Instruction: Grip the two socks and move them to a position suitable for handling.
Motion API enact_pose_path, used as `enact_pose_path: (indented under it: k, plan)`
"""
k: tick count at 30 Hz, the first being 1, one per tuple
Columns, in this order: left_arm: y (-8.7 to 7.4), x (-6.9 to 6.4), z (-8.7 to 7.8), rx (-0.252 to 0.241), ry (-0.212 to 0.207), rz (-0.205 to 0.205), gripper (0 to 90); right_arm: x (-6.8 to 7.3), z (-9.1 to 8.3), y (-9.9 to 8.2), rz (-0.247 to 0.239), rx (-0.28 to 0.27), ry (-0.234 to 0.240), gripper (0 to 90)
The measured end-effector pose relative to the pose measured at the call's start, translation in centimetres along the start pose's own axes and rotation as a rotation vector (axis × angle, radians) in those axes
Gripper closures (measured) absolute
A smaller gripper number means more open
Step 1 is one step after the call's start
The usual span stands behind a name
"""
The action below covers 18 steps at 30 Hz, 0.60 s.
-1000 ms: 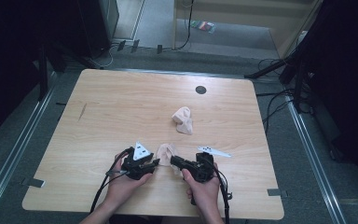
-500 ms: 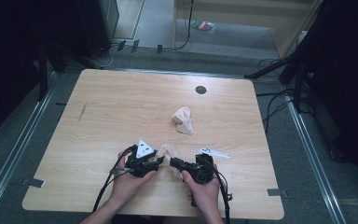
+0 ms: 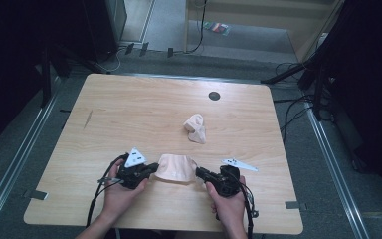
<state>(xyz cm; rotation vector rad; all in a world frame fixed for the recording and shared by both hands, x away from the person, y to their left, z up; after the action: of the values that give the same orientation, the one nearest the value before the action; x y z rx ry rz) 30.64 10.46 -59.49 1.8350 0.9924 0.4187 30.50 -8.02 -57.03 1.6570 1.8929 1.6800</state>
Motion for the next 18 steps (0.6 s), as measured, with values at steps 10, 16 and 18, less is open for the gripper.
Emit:
enact_pose_path:
  k: [10,16,18]
  plan:
    - [-2.6,0.4,-4.5,0.050,0.042,0.051,90.0,-0.3,-0.4,-2.2,-0.051,0.092,-0.032,87.6]
    - [-3.6,-0.1,-3.7,0.016,0.020,-0.011,72.4,-1.2,1.0,-1.9,-0.050,0.019,-0.038,58.8]
    - [-2.9,-0.2,-3.8,-0.043,0.009,-0.005,66.0,-1.6,0.4,-1.1,-0.091,-0.025,-0.072,57.5]
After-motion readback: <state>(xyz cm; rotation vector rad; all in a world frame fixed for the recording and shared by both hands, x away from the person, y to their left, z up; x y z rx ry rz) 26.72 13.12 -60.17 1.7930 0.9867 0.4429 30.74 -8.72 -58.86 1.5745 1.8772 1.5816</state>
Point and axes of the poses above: each handheld gripper's, and its own axes: z roughly forward along the jaws, y roughly out of its top, x roughly to its left, the point moved 10 cm from there along z, roughly forward along the jaws, and after that the axes turned 11 degrees about -x, right-handed, at the moved point
